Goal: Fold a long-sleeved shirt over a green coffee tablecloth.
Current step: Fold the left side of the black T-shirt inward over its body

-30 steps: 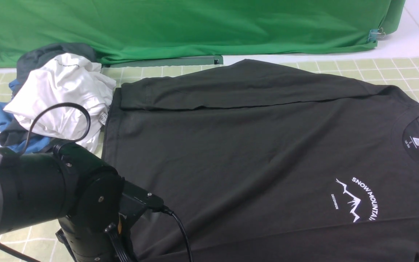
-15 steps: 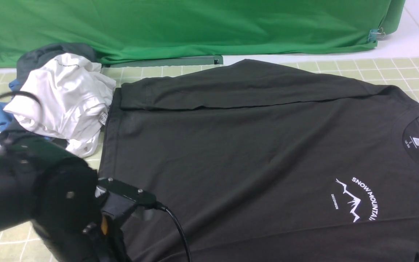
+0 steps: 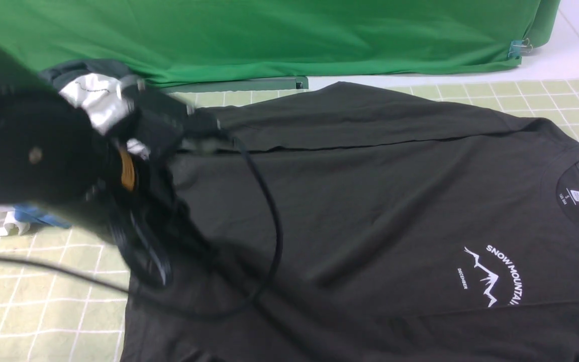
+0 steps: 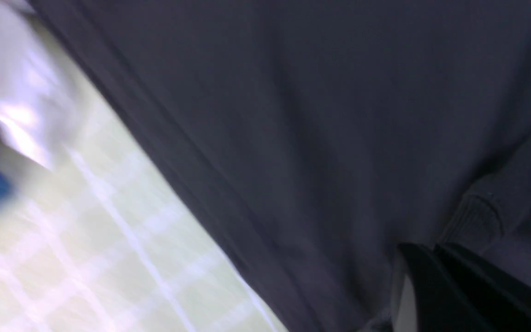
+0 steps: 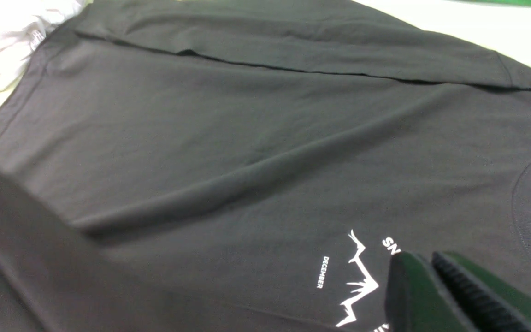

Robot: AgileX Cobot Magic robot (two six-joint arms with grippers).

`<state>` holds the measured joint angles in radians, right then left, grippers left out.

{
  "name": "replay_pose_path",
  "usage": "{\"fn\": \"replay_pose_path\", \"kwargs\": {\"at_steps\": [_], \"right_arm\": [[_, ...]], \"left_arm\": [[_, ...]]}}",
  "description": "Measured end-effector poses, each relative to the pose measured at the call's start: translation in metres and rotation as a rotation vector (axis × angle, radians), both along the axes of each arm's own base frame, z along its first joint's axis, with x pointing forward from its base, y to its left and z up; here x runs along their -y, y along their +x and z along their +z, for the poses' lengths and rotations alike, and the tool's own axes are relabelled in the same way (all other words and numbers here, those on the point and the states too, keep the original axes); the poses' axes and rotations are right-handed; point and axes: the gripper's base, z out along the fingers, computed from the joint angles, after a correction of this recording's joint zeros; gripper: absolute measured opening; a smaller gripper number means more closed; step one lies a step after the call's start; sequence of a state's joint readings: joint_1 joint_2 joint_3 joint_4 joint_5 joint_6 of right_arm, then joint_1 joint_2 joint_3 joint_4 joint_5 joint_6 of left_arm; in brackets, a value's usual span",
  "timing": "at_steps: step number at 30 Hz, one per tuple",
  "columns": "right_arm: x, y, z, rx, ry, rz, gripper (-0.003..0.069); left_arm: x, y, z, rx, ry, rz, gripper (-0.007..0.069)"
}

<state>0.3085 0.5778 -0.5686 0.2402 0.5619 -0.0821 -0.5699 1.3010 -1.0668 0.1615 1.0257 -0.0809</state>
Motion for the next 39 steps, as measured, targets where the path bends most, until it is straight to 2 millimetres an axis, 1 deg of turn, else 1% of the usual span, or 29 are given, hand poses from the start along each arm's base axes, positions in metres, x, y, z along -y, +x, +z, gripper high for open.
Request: {"fn": "replay_pose_path", "kwargs": {"at_steps": [2,6,7,8,10,11,14,16,23,25,27,32,33,36,38,39], "right_arm": [[0.0,0.0,0.0,0.0,0.0,0.0,0.0067],[0.0,0.0,0.0,0.0,0.0,0.0,0.0069],[0.0,0.0,0.0,0.0,0.0,0.0,0.0069],[0.0,0.0,0.0,0.0,-0.001,0.001,0.007],[0.0,0.0,0.0,0.0,-0.001,0.001,0.007],[0.0,0.0,0.0,0.0,-0.001,0.001,0.007],[0.0,0.0,0.0,0.0,-0.001,0.001,0.007],[0.0,0.0,0.0,0.0,-0.001,0.001,0.007],[0.0,-0.001,-0.002,-0.019,-0.007,0.004,0.0071],[0.0,-0.001,-0.003,-0.033,-0.012,0.006,0.0071],[0.0,-0.001,-0.007,-0.088,-0.02,0.006,0.0071],[-0.003,0.001,-0.009,-0.248,-0.055,0.015,0.0071],[-0.004,0.003,-0.008,-0.308,-0.08,0.024,0.0071],[-0.008,0.014,-0.006,-0.409,-0.134,0.052,0.0081],[-0.011,0.022,-0.008,-0.454,-0.169,0.077,0.0111],[-0.013,0.028,-0.012,-0.49,-0.189,0.094,0.0153]], "left_arm": [[-0.005,0.014,0.008,0.033,0.006,0.036,0.0006],[-0.019,0.04,0.008,0.046,0.013,0.122,0.0007],[-0.019,0.04,0.009,0.049,0.013,0.122,0.0007],[-0.028,0.053,0.007,0.054,0.019,0.164,0.0008],[-0.037,0.066,0.005,0.063,0.02,0.203,0.0008],[-0.039,0.068,0.004,0.063,0.02,0.211,0.0008],[-0.05,0.087,0.002,0.079,0.026,0.249,0.0011],[-0.054,0.096,-0.002,0.082,0.03,0.26,0.0011],[-0.053,0.109,-0.017,0.071,0.06,0.236,0.0011],[-0.053,0.11,-0.018,0.08,0.061,0.233,0.0013],[-0.053,0.113,-0.017,0.11,0.069,0.222,0.0021],[-0.055,0.116,-0.015,0.149,0.098,0.204,0.0096],[-0.056,0.116,-0.014,0.154,0.107,0.201,0.0133],[-0.057,0.116,-0.014,0.158,0.113,0.208,0.0246],[-0.057,0.116,-0.014,0.158,0.101,0.227,0.0312],[-0.056,0.115,-0.014,0.145,0.088,0.24,0.0351]]}}
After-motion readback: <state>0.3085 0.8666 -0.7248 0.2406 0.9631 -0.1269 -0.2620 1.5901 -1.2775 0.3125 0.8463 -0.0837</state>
